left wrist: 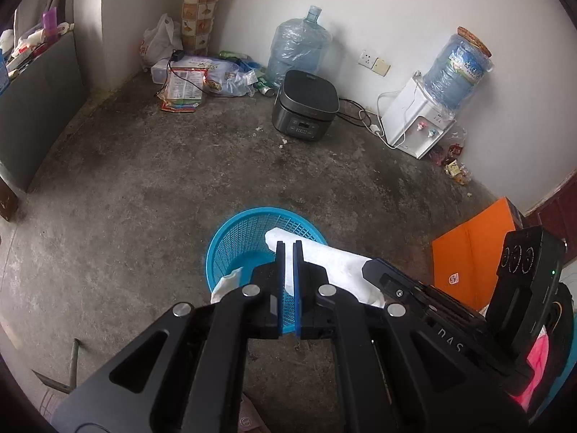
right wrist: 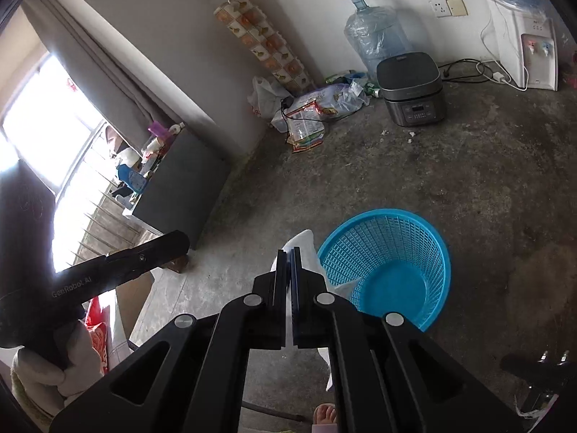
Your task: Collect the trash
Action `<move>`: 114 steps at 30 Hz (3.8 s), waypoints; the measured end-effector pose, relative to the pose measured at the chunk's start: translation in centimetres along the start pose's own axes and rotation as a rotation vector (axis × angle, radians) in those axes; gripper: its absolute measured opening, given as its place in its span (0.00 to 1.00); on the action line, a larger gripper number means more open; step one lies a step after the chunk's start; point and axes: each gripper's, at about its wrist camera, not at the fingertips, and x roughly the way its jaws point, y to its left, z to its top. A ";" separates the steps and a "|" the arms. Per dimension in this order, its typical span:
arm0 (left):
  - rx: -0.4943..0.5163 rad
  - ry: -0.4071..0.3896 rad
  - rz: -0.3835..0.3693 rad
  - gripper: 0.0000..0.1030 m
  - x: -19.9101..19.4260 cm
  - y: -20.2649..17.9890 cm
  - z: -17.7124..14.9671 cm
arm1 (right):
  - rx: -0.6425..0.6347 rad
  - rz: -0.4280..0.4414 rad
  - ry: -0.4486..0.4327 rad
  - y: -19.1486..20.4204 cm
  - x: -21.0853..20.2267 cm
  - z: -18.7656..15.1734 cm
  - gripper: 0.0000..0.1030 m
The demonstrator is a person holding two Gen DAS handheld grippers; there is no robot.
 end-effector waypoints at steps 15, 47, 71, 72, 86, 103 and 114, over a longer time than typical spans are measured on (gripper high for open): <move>-0.017 0.030 0.080 0.41 3.3 1.0 2.0 | 0.157 -0.098 0.184 -7.5 8.7 -1.0 0.48; -0.392 -0.369 0.466 0.81 -37.5 14.1 -19.2 | -0.025 -0.073 0.532 -4.6 21.1 -10.5 0.09; -0.377 -0.394 0.463 0.81 -36.9 13.1 -20.2 | 0.027 -0.197 0.270 -6.7 16.8 -3.3 0.39; -0.378 -0.399 0.464 0.81 -36.9 13.2 -20.4 | 0.016 -0.197 0.266 -6.3 16.6 -3.4 0.39; -0.325 -0.533 0.462 0.83 -39.5 12.0 -22.7 | -0.268 -0.107 -0.022 6.3 4.1 -3.1 0.56; -0.359 -0.676 0.428 0.83 -44.1 11.9 -27.4 | -0.576 0.028 -0.310 18.5 -10.6 -8.5 0.91; -0.397 -0.797 0.397 0.83 -47.7 12.5 -32.3 | -0.684 0.166 -0.383 24.1 -16.1 -12.4 0.94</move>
